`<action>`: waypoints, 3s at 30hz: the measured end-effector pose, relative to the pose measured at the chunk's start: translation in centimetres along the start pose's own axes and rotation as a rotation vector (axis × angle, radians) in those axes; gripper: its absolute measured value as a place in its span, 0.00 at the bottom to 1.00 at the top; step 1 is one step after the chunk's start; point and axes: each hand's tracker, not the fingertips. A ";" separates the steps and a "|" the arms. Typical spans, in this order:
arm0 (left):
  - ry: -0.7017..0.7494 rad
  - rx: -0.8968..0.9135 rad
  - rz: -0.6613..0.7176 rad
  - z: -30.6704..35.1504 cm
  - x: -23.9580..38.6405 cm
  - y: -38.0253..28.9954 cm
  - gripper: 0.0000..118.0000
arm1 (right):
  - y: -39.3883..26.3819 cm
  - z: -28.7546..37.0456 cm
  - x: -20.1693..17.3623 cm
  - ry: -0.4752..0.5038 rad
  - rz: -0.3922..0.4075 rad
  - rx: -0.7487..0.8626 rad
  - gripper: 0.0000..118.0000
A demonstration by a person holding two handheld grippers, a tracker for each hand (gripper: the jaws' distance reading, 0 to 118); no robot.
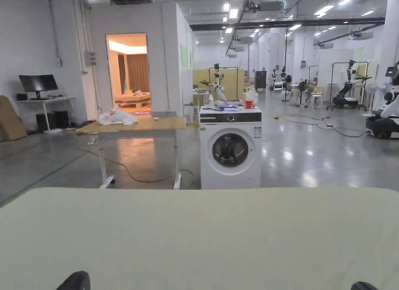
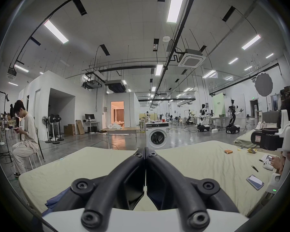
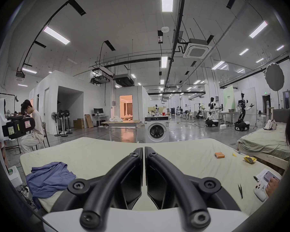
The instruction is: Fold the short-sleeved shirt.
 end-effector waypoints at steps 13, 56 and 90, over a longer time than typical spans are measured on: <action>0.003 -0.013 -0.006 0.1 -0.2 0.0 0.00 | -0.3 0.0 -0.1 -0.019 0.027 -0.010 0.00; -0.111 -0.066 0.108 -1.1 -5.0 -0.6 0.00 | -1.2 -2.0 6.1 -0.066 -0.173 -0.074 0.00; 0.044 -0.459 0.063 -2.8 -16.6 -5.5 0.59 | -4.3 -6.6 -5.5 0.343 -0.096 -0.181 0.00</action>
